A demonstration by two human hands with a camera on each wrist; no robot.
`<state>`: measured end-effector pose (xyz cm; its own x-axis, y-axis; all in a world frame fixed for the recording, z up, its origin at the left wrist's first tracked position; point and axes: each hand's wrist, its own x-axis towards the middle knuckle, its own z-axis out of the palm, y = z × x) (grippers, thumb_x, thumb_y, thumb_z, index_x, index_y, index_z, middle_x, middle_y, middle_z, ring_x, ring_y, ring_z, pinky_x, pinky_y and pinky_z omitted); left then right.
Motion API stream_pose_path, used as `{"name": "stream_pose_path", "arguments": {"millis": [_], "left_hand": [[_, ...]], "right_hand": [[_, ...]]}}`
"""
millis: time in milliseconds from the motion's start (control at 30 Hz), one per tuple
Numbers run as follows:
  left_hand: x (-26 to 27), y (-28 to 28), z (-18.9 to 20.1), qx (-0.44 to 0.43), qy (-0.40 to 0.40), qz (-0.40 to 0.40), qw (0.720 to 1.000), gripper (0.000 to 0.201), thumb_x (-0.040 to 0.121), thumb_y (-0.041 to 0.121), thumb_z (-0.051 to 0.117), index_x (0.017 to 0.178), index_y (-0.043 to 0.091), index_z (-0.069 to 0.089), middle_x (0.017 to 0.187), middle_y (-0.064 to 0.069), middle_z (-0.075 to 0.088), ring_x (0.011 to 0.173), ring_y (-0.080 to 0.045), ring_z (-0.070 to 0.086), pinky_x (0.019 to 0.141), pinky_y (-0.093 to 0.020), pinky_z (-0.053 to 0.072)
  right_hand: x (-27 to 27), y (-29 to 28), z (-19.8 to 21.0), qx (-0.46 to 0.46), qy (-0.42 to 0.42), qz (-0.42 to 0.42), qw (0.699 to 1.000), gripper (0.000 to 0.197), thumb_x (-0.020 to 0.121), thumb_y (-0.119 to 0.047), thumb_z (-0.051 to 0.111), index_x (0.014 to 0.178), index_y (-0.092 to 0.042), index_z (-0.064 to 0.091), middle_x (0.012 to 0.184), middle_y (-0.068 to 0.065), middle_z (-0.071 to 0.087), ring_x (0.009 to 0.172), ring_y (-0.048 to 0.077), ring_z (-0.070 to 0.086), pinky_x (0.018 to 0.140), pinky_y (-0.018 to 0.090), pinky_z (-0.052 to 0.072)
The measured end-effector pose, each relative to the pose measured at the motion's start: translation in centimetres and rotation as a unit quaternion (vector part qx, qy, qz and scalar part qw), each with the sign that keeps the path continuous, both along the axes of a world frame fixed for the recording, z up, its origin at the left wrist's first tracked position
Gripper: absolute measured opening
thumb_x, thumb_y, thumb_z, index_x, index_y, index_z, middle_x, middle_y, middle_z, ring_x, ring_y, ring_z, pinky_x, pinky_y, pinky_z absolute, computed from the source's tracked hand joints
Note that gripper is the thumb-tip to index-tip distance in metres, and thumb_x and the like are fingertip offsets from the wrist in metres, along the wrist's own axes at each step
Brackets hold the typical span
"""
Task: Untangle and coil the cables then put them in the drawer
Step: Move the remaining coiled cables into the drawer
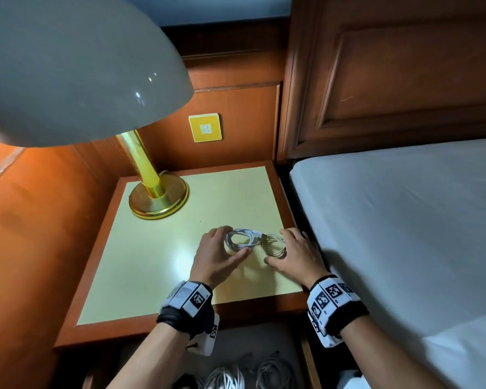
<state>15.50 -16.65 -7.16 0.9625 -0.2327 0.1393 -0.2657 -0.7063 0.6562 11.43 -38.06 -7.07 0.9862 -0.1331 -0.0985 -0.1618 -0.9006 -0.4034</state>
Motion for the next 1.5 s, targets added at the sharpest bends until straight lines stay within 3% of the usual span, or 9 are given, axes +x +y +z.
{"name": "stream_pose_path", "arguments": {"millis": [167,333,500,667,733,900,1067,1267,1500], "left_hand": [[-1.4,1.9,0.1,-0.016,-0.009,0.022,1.0,0.058,0.077,0.049,0.079,0.124,0.021,0.06,0.119,0.003,0.064,0.111,-0.017,0.056,0.088,-0.027,0.042],[-3.4,3.8,0.1,-0.03,-0.013,0.042,0.999,0.059,0.075,0.053,0.079,0.122,0.022,0.061,0.116,0.005,0.065,0.11,-0.017,0.057,0.089,-0.027,0.043],[-6.5,6.7,0.6,-0.031,-0.018,0.061,0.997,0.072,0.069,0.068,0.063,0.122,0.02,0.063,0.115,0.003,0.067,0.108,-0.018,0.059,0.092,-0.027,0.043],[-11.5,10.3,1.3,-0.029,0.001,0.089,0.996,0.063,0.075,0.05,0.081,0.125,0.018,0.062,0.117,0.001,0.066,0.11,-0.019,0.058,0.094,-0.029,0.044],[-13.7,11.9,1.1,-0.018,0.01,0.1,0.995,0.064,0.075,0.048,0.082,0.126,0.015,0.062,0.118,-0.001,0.066,0.11,-0.019,0.059,0.095,-0.032,0.047],[-18.5,15.8,-0.1,0.017,0.032,0.133,0.991,0.059,0.072,0.046,0.086,0.12,0.018,0.066,0.114,0.0,0.069,0.106,-0.019,0.06,0.091,-0.025,0.043],[-21.5,18.7,-2.4,0.066,0.106,0.153,0.98,0.06,0.073,0.046,0.085,0.122,0.018,0.065,0.115,0.0,0.068,0.11,-0.021,0.059,0.095,-0.029,0.043],[-22.4,20.2,-5.8,0.084,0.165,0.187,0.965,0.065,0.067,0.058,0.077,0.12,0.022,0.065,0.112,-0.001,0.068,0.108,-0.023,0.059,0.095,-0.035,0.048],[-22.5,19.8,-6.9,0.167,0.239,0.2,0.935,0.054,0.078,0.049,0.074,0.124,0.026,0.058,0.126,0.003,0.061,0.124,-0.023,0.051,0.095,-0.035,0.046]], "right_hand": [[0.1,1.2,-0.3,-0.005,-0.021,0.001,1.0,0.057,0.088,-0.046,0.066,0.131,-0.012,0.054,0.133,0.007,0.052,0.123,0.027,0.047,0.103,0.038,0.041],[-0.6,2.0,0.2,0.031,0.014,-0.013,0.999,0.062,0.084,-0.04,0.068,0.135,-0.008,0.051,0.134,0.01,0.048,0.124,0.029,0.049,0.104,0.036,0.042],[-3.2,3.9,0.9,0.075,0.013,-0.001,0.997,0.063,0.082,-0.034,0.072,0.137,-0.01,0.053,0.134,0.006,0.049,0.125,0.025,0.049,0.103,0.03,0.04],[-7.6,7.3,0.9,0.127,-0.005,0.041,0.991,0.062,0.082,-0.031,0.075,0.136,-0.009,0.056,0.13,0.006,0.053,0.124,0.024,0.051,0.105,0.028,0.038],[-9.6,8.7,0.6,0.135,-0.006,0.072,0.988,0.062,0.081,-0.031,0.078,0.135,-0.008,0.057,0.127,0.008,0.055,0.121,0.024,0.052,0.103,0.026,0.038],[-13.7,11.7,-0.9,0.147,0.002,0.129,0.981,0.065,0.077,-0.03,0.082,0.134,-0.007,0.058,0.124,0.008,0.055,0.119,0.022,0.051,0.1,0.017,0.032],[-16.0,14.5,-2.9,0.124,0.063,0.16,0.977,0.064,0.08,-0.035,0.076,0.136,-0.012,0.055,0.125,0.004,0.052,0.118,0.02,0.049,0.102,0.025,0.039],[-16.9,17.5,-5.5,0.087,0.122,0.185,0.971,0.057,0.082,-0.037,0.073,0.131,-0.014,0.055,0.126,0.005,0.05,0.122,0.024,0.047,0.103,0.031,0.039],[-16.4,19.5,-7.4,0.04,0.151,0.182,0.971,0.064,0.083,-0.039,0.07,0.139,-0.015,0.05,0.136,0.005,0.047,0.132,0.025,0.042,0.108,0.04,0.038]]}}
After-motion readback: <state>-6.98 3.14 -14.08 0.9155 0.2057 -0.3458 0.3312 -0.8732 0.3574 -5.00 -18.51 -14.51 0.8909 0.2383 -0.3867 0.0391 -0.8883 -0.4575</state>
